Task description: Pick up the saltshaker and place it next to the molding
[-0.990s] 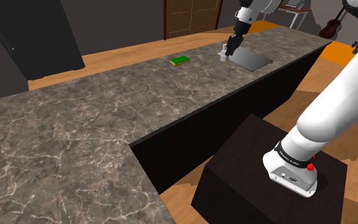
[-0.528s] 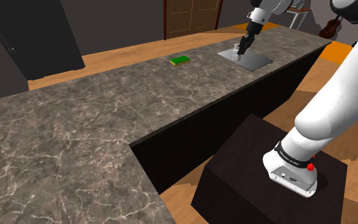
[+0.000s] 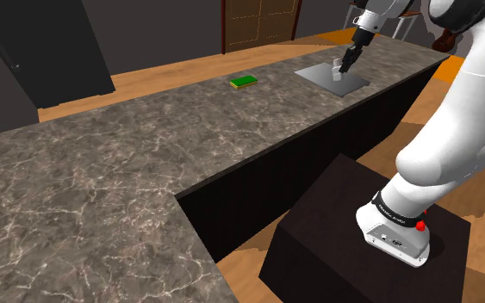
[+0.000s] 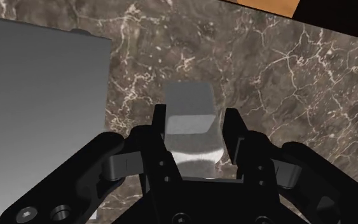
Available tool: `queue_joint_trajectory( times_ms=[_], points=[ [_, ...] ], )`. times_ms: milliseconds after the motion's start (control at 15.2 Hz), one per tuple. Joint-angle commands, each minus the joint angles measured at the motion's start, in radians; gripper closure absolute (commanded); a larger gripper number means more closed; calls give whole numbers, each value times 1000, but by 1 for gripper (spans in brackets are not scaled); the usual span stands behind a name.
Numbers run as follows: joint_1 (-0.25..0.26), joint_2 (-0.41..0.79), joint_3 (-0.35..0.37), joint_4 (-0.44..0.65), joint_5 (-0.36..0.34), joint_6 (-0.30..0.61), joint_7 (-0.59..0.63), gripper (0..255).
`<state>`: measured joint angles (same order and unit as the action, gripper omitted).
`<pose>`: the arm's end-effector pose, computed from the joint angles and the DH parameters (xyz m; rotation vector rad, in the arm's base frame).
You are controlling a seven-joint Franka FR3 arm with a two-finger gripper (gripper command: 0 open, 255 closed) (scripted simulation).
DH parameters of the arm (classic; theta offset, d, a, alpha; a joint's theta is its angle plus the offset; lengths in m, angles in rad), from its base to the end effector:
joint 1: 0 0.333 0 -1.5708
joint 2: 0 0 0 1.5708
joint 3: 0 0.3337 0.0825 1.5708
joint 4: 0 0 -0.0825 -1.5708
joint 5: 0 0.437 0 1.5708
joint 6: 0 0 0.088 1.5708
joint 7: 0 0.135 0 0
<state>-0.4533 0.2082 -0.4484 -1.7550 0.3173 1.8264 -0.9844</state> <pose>0.4427 -0.4834 0.4206 -2.9226 0.0179 -0.1553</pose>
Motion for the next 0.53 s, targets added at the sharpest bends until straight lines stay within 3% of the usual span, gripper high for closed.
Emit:
queue_joint_trajectory(
  times_ms=[0,462],
  points=[
    [-45,67,-17,71,25,-27,-61,255],
    [-197,258,-41,317,89,-134,-198,255]
  ],
)
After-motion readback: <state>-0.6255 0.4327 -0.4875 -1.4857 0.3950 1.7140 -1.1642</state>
